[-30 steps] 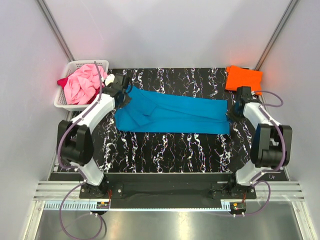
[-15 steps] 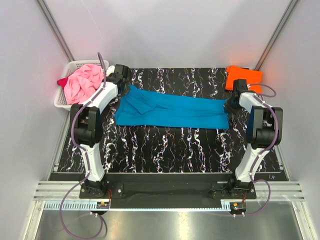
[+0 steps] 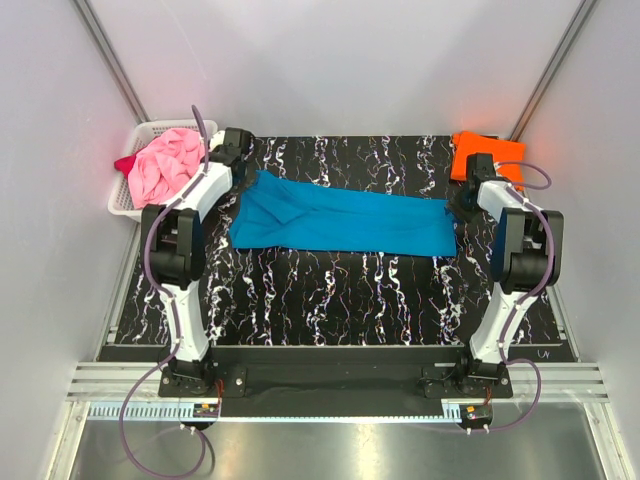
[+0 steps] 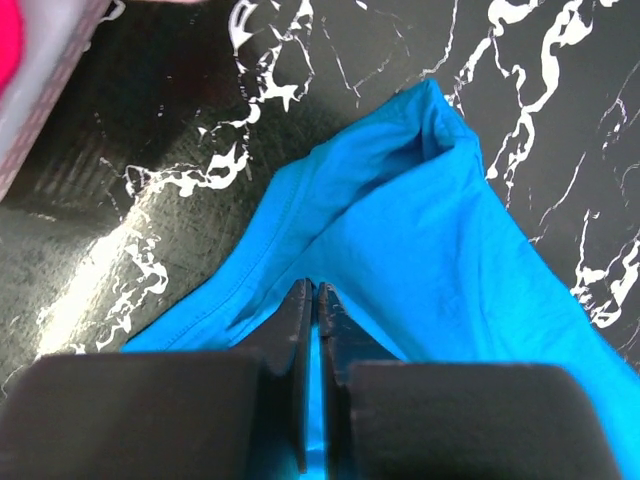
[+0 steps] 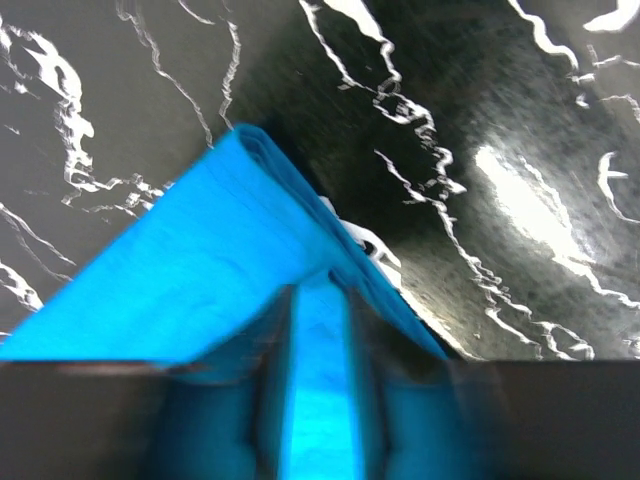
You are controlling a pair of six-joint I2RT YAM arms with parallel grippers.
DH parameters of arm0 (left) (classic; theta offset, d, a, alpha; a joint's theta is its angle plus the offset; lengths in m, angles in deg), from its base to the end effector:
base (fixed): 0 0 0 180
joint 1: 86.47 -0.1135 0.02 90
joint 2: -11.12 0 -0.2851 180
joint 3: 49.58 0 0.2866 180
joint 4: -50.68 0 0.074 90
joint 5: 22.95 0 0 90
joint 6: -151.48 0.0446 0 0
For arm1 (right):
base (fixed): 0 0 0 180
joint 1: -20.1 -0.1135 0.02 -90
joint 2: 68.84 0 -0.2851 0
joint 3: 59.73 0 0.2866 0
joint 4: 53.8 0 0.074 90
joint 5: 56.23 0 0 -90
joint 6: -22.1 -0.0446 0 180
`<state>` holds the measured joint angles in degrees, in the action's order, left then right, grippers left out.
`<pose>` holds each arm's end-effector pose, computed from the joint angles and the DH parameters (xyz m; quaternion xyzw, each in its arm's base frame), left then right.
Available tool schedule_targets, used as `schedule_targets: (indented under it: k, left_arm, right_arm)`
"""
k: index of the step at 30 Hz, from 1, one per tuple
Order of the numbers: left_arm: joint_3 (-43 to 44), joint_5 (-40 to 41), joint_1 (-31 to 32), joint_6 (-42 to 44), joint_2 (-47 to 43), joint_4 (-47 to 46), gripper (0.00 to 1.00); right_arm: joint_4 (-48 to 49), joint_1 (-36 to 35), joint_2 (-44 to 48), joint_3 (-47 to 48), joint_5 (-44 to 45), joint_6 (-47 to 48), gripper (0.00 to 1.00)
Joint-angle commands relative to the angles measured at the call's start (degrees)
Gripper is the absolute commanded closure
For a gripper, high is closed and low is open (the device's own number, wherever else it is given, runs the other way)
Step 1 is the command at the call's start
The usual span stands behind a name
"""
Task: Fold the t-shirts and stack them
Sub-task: Fold the tshirt
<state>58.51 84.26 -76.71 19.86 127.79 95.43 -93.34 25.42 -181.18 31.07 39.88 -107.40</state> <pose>0.4960 -0.0719 0.2320 -0.3029 0.8896 -0.0068 0.3419 0.4498 -0.0467 0.1684 0.3809 0.8888 0.0239 0.2535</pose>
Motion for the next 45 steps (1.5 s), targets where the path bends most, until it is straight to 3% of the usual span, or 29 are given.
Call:
schedule_targets:
  k: [1, 7, 13, 20, 27, 33, 45]
  left_arm:
    - [2.35, -1.92, -0.62, 1.55, 1.11, -4.01, 0.83]
    - [-6.08, 0.01, -0.88, 3.22, -4.33, -15.33, 0.65]
    - [-17.43, 0.37, -0.97, 3.22, -12.23, -26.16, 0.63]
    - [-21.65, -7.10, -0.97, 2.34, -17.08, -20.72, 0.63]
    - [-25.25, -12.46, 0.78, 0.32, -18.31, -12.99, 0.65]
    - [-26.92, -9.83, 6.14, -0.12, -17.35, -8.67, 0.67]
    - [-22.18, -3.60, 7.03, 0.31, -9.01, -5.07, 0.67]
  right_arm:
    - [1.71, 0.30, -0.08, 2.06, -1.10, 0.75, 0.60]
    - [2.24, 0.30, 2.03, 2.32, 0.92, 3.12, 0.54]
    - [2.24, 0.30, 4.75, 1.09, 1.27, 3.30, 0.56]
    - [4.17, 0.21, 11.60, -3.04, 1.11, 5.23, 0.56]
    - [3.65, -2.94, 10.48, -6.29, -13.66, 8.48, 0.57]
    - [3.38, -11.19, 9.77, -9.98, -10.94, 7.34, 0.58]
    - [3.21, -14.46, 8.54, -11.48, -10.07, 7.07, 0.59]
